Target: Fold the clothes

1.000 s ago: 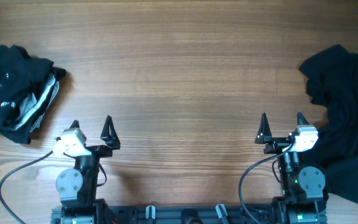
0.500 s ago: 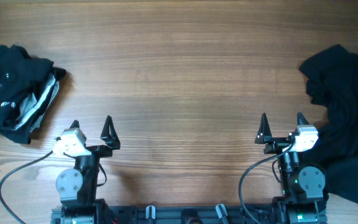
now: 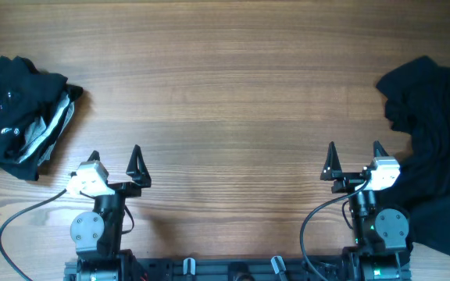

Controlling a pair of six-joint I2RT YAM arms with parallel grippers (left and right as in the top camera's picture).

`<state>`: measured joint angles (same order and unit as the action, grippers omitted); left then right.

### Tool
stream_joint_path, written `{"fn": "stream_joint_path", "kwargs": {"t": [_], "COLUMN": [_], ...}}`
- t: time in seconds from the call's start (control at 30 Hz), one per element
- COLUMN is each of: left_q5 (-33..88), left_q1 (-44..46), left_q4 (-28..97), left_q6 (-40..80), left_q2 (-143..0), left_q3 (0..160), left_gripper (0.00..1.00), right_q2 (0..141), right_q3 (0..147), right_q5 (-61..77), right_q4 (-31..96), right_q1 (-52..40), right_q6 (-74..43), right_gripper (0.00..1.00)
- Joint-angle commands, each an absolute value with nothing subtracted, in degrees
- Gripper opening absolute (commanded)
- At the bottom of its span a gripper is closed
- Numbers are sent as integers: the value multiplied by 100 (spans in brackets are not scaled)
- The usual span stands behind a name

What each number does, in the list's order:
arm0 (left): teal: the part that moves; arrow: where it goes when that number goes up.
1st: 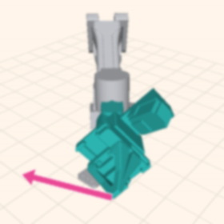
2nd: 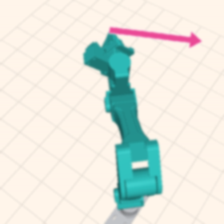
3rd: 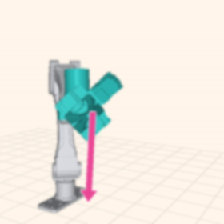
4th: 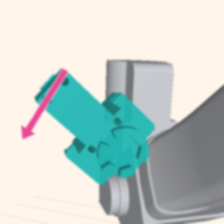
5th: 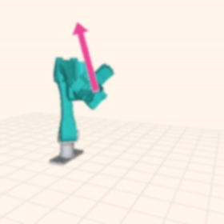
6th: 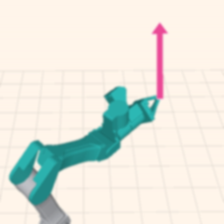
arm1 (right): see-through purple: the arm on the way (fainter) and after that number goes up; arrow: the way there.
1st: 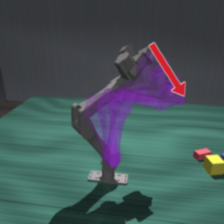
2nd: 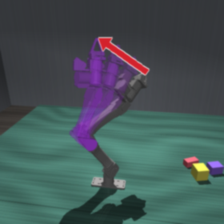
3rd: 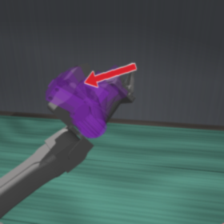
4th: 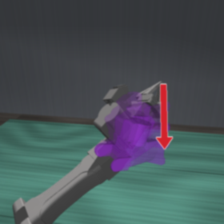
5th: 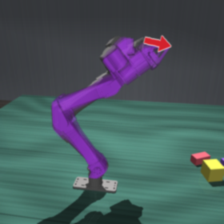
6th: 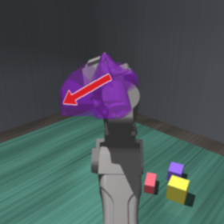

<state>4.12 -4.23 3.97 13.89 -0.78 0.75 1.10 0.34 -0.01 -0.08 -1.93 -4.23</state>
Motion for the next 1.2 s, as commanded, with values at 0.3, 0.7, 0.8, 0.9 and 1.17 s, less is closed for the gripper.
{"fn": "stream_joint_path", "kwargs": {"t": [0.3, 0.7, 0.8, 0.9, 1.17], "left_q5": [314, 314, 314, 314, 314], "left_q1": [-401, -257, -257, -257, -257], "left_q4": [416, 416, 416, 416, 416], "left_q6": [1376, 1376, 1376, 1376, 1376], "left_q2": [-16, -185, -189, -189, -189], "left_q3": [32, 32, 32, 32, 32], "left_gripper": [100, 100, 100, 100, 100], "right_q2": [67, 80, 80, 80, 80], "right_q3": [32, 32, 32, 32, 32], "right_q5": [71, 71, 71, 71, 71], "right_q4": [-36, -36, -36, -36, -36], "right_q1": [-163, -163, -163, -163, -163], "right_q6": [-449, -449, -449, -454, -449], "right_gripper": [100, 100, 100, 100, 100]}}
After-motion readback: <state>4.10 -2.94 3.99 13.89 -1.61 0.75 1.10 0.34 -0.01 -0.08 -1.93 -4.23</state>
